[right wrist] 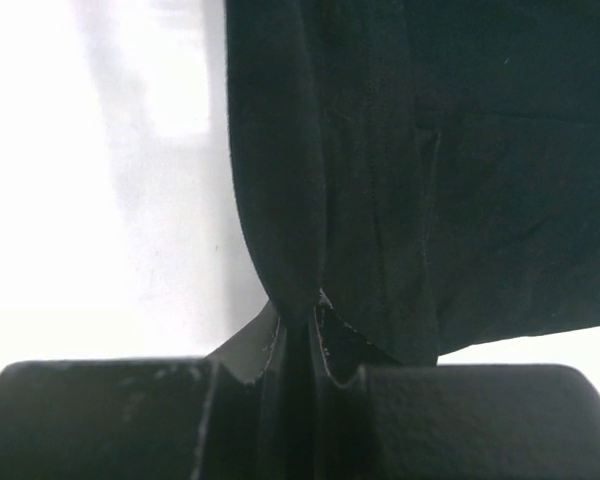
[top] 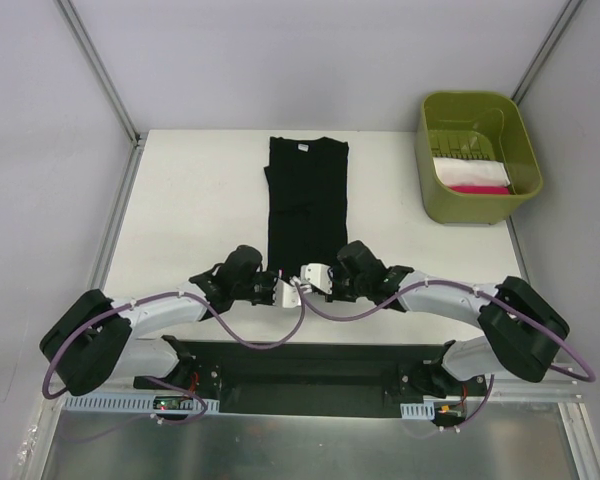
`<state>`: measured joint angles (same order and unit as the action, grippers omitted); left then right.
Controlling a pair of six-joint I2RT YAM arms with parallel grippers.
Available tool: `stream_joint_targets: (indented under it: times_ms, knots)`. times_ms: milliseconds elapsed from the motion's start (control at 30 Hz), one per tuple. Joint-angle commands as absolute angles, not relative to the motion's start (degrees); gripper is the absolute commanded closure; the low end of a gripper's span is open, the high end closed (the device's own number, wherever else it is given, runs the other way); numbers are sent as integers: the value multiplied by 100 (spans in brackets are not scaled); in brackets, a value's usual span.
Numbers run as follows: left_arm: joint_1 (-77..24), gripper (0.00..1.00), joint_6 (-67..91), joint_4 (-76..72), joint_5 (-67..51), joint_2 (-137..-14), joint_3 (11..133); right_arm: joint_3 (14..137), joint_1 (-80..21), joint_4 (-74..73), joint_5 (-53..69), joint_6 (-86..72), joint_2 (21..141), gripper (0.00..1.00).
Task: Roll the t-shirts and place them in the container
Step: Roll the T-shirt to the center of the board.
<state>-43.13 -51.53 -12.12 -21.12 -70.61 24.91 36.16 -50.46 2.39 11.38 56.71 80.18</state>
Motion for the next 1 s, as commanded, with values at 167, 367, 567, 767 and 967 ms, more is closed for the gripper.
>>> stream_joint_targets:
  times_ms: [167, 367, 567, 767, 967]
  knots:
    - [-4157, 100, -3850, 1155, -3478, -6820, 3689, 4455, -4572, -2054, 2950, 5668, 7550, 94]
    - [-3841, 100, -3103, 1846, -4463, -7251, 4174, 5061, -4105, -3602, 3821, 6318, 7725, 95]
    - [-3271, 100, -3094, 2337, -5132, -7751, 4639, 5887, -3683, -4903, 4394, 6943, 8428, 95]
    - [-2962, 100, -3243, 2627, -5616, -8525, 5115, 6529, -3402, -5536, 4728, 7224, 9375, 94]
    - [-2743, 100, -3691, 3241, -5766, -9307, 5747, 7347, -3077, -6424, 4912, 7716, 10370, 94]
